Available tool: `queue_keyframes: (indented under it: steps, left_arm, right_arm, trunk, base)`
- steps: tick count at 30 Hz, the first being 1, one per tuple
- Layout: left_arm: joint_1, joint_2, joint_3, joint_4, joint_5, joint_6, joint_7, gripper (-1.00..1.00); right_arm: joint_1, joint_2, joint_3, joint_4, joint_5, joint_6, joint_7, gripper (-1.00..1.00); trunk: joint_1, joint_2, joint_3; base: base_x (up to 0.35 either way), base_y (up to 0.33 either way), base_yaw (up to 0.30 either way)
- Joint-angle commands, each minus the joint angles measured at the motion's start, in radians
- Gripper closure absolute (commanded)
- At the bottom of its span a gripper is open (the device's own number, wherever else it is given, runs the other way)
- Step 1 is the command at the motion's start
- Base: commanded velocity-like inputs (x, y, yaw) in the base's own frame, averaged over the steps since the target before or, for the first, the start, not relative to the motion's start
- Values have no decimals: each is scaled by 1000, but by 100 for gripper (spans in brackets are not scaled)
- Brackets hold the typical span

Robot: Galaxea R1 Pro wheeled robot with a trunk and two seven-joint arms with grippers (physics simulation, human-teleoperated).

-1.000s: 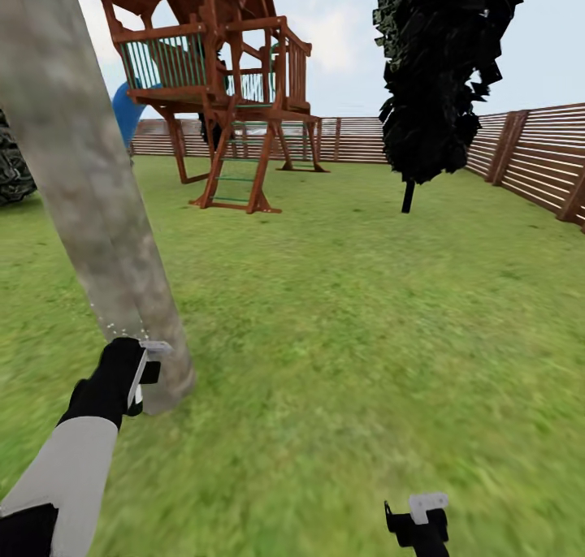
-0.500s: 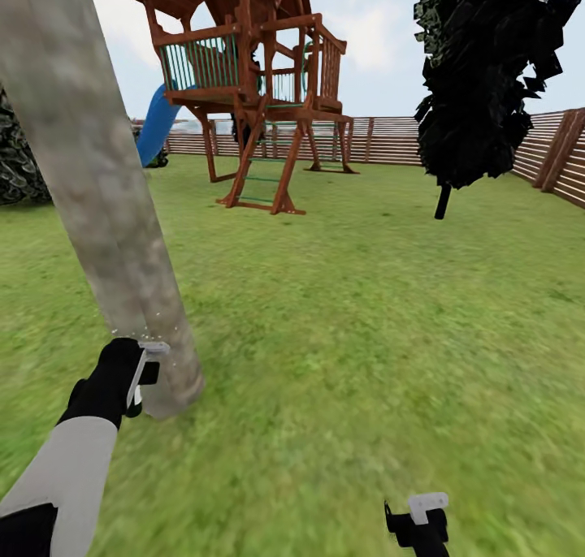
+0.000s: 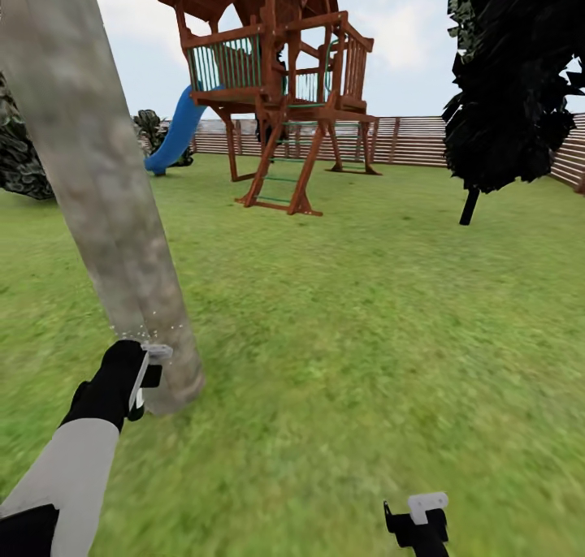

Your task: In the garden, pick up the pesticide atomizer on the floor and spray pesticide onto both trees until each tree trunk is fully covered.

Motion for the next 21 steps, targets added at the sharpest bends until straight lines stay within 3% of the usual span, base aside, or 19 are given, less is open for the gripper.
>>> queue_keyframes:
  steps: [1, 4, 6, 9, 11, 13, 17, 19, 21]
  left_arm:
    - [-1, -6, 2, 0, 0, 4, 2, 100]
    - [0, -34, 2, 0, 1, 3, 3, 100]
    - [-1, -29, 9, 0, 0, 3, 4, 100]
    - [0, 47, 14, -1, 1, 5, 2, 100]
    - [0, 64, 13, 0, 3, 5, 1, 100]
    - [0, 57, 12, 0, 6, 5, 2, 100]
    - [-1, -2, 18, -3, 3, 4, 4, 100]
    - [-1, 3, 19, -3, 3, 3, 4, 100]
    - [4, 37, 49, -2, 1, 1, 3, 100]
  right_arm:
    - [-1, 0, -5, 2, 11, -3, -7, -100]
    - [-1, -2, -5, 1, 10, -3, -8, -100]
    - [-1, -3, -5, 1, 11, -3, -8, -100]
    - [-1, -3, -5, 2, 11, -3, -8, -100]
    - [-1, -3, -5, 1, 11, -3, -8, -100]
    - [-1, -2, -5, 0, 11, -3, -8, -100]
    - [-1, -1, -5, 0, 11, -3, -8, -100]
    - [-1, -1, -5, 0, 11, -3, -8, -100]
    - [-1, -1, -5, 0, 11, -3, -8, -100]
  trunk:
    - [0, 0, -1]
    - [0, 0, -1]
    - [0, 0, -1]
    - [0, 0, -1]
    - [0, 0, -1]
    - [0, 0, -1]
    - [0, 0, -1]
    - [0, 0, -1]
    - [0, 0, -1]
  base:
    - [125, -267, 89]
    - [134, -267, 17]
    - [141, -267, 2]
    - [142, -267, 0]
    - [142, -267, 0]
    - [142, -267, 15]
    - [142, -267, 212]
    - [142, -267, 274]
    - [142, -267, 277]
